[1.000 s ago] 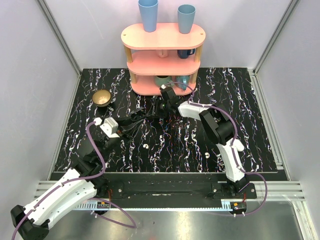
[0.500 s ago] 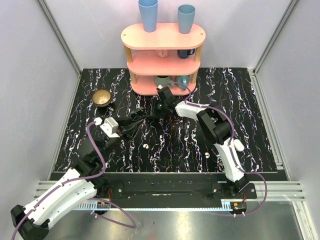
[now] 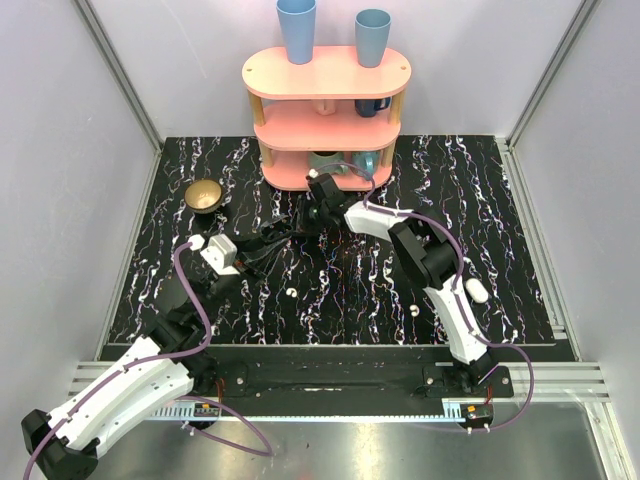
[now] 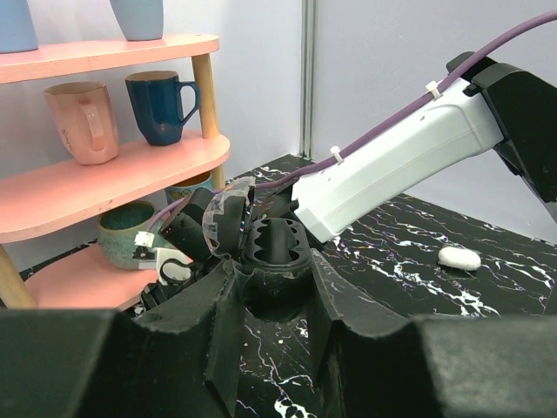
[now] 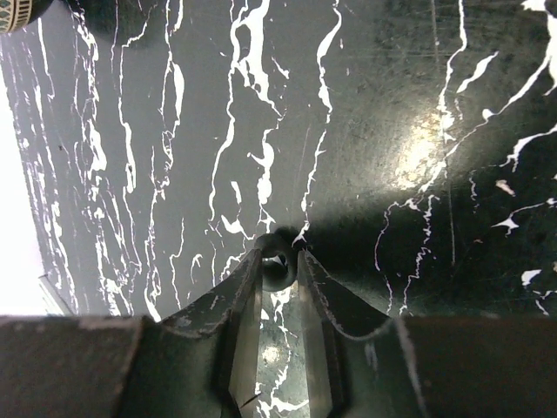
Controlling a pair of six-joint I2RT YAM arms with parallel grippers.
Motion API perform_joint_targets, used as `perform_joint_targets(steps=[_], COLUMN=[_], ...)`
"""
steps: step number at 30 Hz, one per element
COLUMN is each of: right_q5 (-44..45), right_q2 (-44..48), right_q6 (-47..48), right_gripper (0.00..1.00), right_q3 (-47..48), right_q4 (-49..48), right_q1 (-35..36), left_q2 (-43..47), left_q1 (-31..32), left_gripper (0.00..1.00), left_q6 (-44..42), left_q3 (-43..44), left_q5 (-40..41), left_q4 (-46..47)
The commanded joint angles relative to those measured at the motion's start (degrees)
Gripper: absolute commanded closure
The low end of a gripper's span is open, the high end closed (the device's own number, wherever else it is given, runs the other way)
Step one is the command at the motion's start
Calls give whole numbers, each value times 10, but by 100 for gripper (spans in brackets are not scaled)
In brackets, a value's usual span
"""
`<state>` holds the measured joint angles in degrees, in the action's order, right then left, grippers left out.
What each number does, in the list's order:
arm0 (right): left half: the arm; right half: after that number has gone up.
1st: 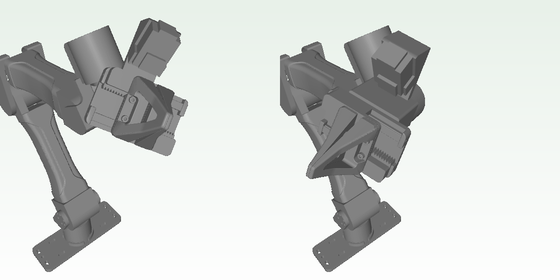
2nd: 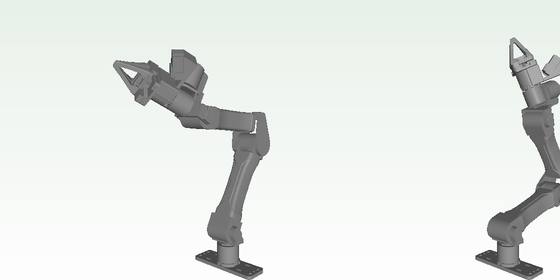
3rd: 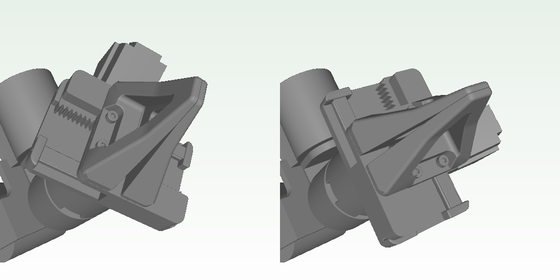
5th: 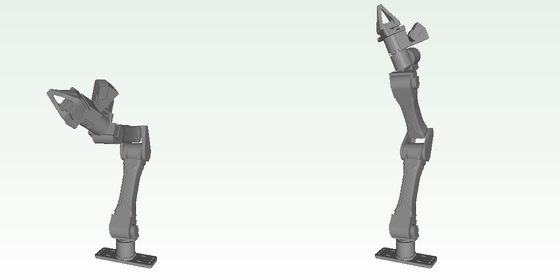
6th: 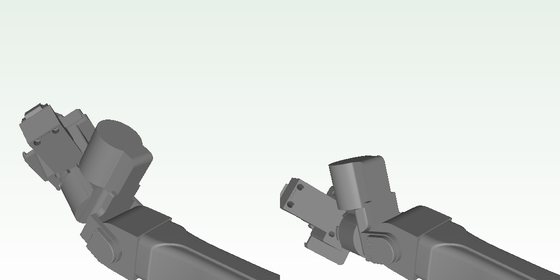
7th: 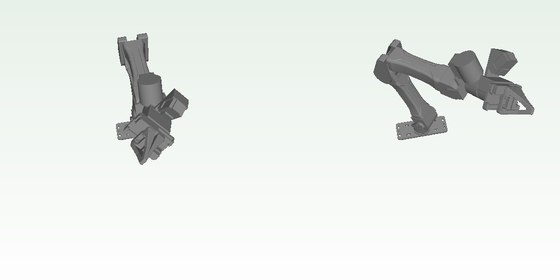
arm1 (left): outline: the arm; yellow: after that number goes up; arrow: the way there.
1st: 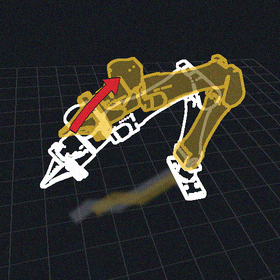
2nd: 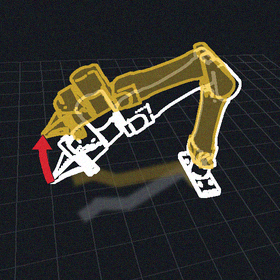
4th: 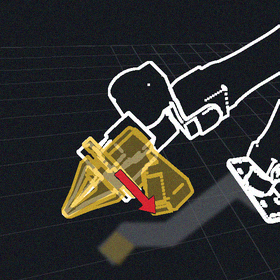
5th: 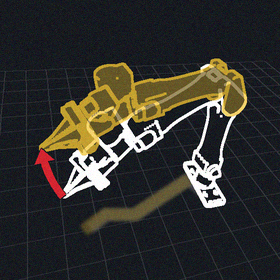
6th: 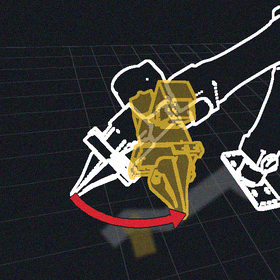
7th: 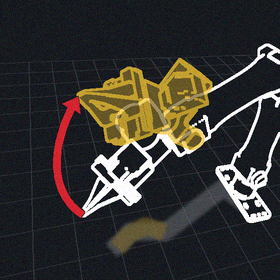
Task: Insert the wireless bluetooth earbuds into the charging case
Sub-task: Pick up the right earbud from the center of the board.
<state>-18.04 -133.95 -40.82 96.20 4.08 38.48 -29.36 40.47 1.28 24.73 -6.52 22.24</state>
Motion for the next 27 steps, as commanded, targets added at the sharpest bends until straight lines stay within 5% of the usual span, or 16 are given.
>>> perform_joint_targets(steps=[1, 21, 27], right_q5=[51, 122, 108], right_q2=[-22, -43, -40], right_q6=[45, 108, 115], right_gripper=[69, 67, 76], right_q3=[14, 38, 39], right_q4=[67, 127, 117], right_q1=[18, 54, 55], left_q2=[-6, -18, -19], left_q1=[0, 0, 0], left_gripper=[100, 100, 100], left_q6=[-2, 7, 8], left_q3=[21, 23, 23], left_q5=[10, 5, 8], left_q4=[22, 32, 32])
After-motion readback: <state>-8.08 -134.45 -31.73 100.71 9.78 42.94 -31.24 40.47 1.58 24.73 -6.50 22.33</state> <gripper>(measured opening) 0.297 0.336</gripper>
